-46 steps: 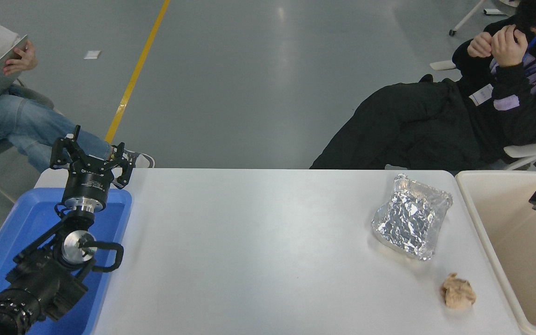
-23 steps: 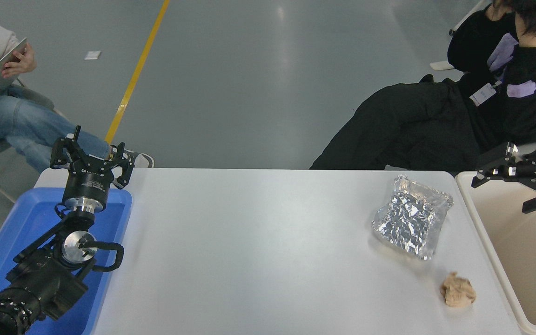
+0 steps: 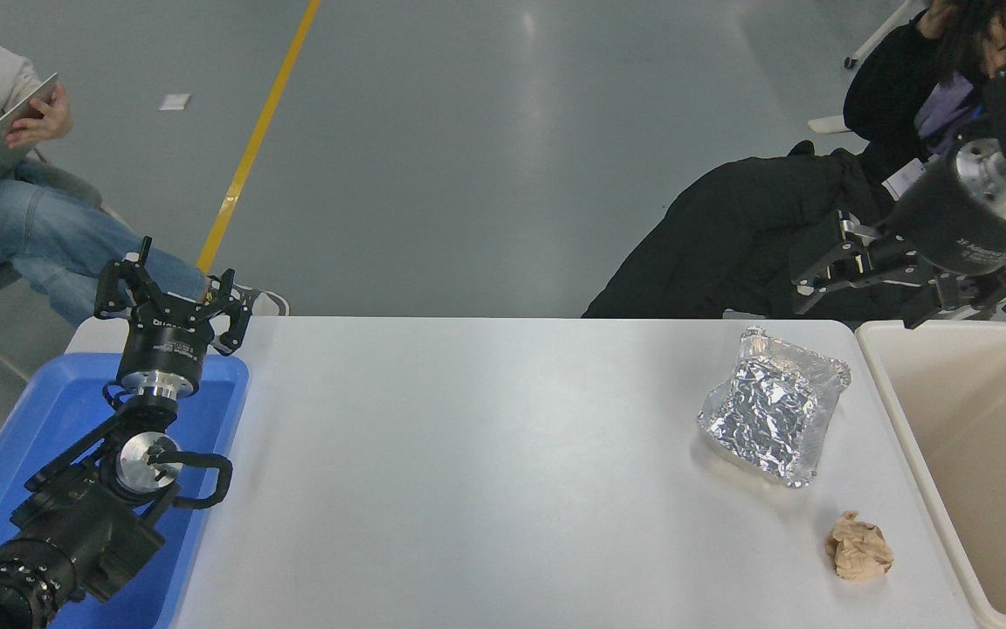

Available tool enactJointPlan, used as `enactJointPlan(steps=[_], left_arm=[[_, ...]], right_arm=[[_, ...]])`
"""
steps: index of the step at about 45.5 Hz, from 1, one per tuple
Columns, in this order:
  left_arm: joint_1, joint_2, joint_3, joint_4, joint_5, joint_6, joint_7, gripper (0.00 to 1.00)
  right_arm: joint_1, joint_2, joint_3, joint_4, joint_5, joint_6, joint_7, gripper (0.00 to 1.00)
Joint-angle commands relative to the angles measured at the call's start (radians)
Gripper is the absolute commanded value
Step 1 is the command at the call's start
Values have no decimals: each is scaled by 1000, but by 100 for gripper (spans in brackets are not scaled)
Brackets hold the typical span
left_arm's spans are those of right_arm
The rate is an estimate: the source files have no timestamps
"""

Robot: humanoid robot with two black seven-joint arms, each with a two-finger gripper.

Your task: Pick up paper cup place in dustbin

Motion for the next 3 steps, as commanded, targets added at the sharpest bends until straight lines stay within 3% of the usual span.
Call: enactJointPlan(steps=[1,3], left_arm=[[0,0,-1,0,2,0,0,99],[0,0,-1,0,2,0,0,99]], right_arm=[[11,18,21,6,5,6,0,100],[11,12,20,6,5,6,0,100]])
